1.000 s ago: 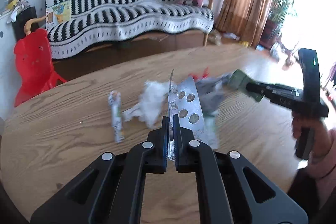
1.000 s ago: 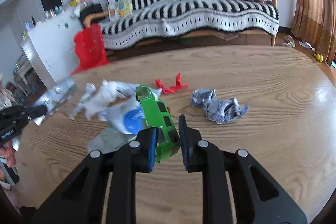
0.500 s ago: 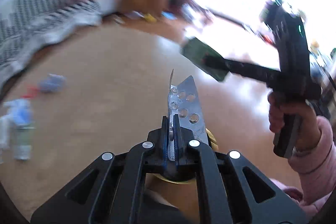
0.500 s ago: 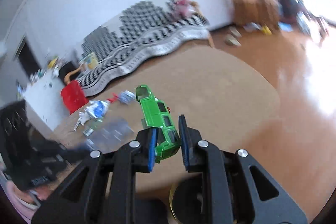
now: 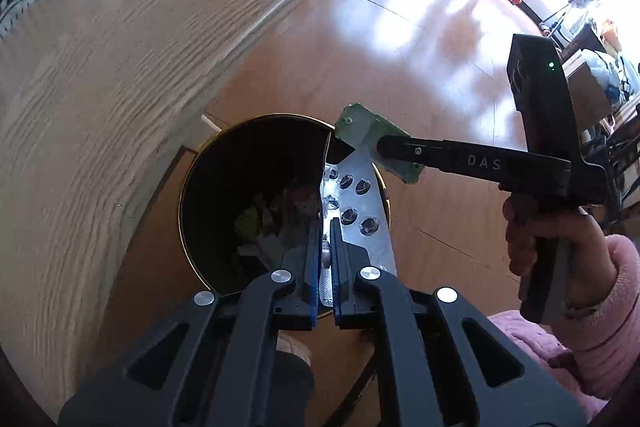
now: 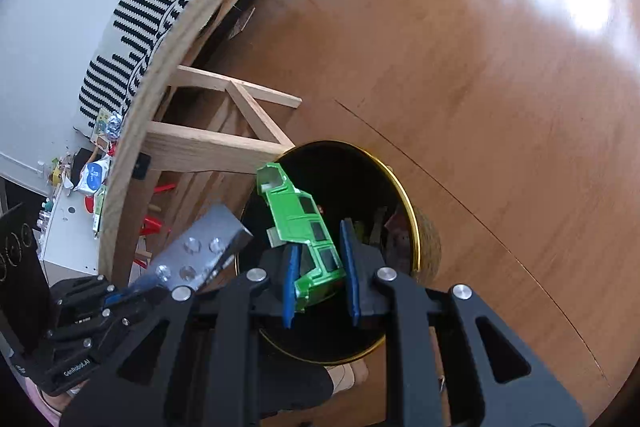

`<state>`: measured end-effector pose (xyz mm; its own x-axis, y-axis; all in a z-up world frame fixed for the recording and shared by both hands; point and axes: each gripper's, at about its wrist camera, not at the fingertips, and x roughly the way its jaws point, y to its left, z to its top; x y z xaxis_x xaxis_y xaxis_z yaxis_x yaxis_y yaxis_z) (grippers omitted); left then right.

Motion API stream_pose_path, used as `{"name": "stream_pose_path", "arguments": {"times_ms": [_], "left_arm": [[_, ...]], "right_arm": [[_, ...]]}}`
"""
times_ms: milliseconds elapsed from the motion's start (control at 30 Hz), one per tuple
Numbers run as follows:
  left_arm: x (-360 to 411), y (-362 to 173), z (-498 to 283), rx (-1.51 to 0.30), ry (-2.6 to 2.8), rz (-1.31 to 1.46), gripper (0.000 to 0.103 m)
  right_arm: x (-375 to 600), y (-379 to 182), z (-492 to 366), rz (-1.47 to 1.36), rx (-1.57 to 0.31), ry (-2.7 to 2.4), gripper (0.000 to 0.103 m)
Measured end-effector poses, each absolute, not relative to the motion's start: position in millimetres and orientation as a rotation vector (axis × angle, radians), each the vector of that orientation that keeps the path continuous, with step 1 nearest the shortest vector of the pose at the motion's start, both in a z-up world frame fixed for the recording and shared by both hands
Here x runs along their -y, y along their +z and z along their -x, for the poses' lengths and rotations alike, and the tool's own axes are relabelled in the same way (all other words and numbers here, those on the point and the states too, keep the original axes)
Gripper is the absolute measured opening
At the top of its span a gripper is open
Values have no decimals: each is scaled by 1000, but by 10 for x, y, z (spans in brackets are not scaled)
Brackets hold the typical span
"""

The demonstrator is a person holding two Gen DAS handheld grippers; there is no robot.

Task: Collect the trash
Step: 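Carry the blister and green car over the black bin and open both grippers, then move both grippers back over the remaining trash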

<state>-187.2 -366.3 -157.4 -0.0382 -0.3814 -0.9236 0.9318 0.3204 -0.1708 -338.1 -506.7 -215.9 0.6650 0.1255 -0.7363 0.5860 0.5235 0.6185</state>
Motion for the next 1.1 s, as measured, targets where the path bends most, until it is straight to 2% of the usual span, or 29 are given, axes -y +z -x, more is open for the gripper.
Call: {"name": "stream_pose_path", "arguments": {"times_ms": [433, 467, 500, 533, 567, 600, 733, 833, 967, 1100], "left_arm": [[3680, -1575, 1807, -1148, -1191, -612, 4], [3669, -1573, 1809, -1145, -1191, -619, 7], [3670, -1589, 1836, -1140, -1180, -633, 24], [3673, -1588, 1854, -1135, -1169, -650, 43], [3667, -1565, 1885, -1110, -1152, -670, 88], [3621, -1508, 1908, -1071, -1152, -669, 97], [3501, -1141, 1900, -923, -1131, -623, 97], [3238, -779, 1737, -830, -1054, -533, 97], [2642, -424, 1333, -763, -908, -425, 97], [1642, -306, 722, -711, -623, -326, 97]], "right_arm": [[5174, -2173, 3246, -1021, -823, -324, 20], [5176, -2148, 3243, -1025, -808, -319, 27], [5183, -2143, 3238, -1027, -804, -322, 40], [5202, -2122, 3242, -1034, -804, -341, 82], [5236, -2096, 3259, -1057, -794, -363, 95], [5259, -2085, 3266, -1079, -787, -360, 96], [5319, -1961, 3281, -1069, -773, -447, 96], [5204, -1708, 3164, -877, -794, -512, 96], [4908, -1359, 2900, -617, -812, -542, 96], [4496, -932, 2541, -400, -772, -537, 96]]}}
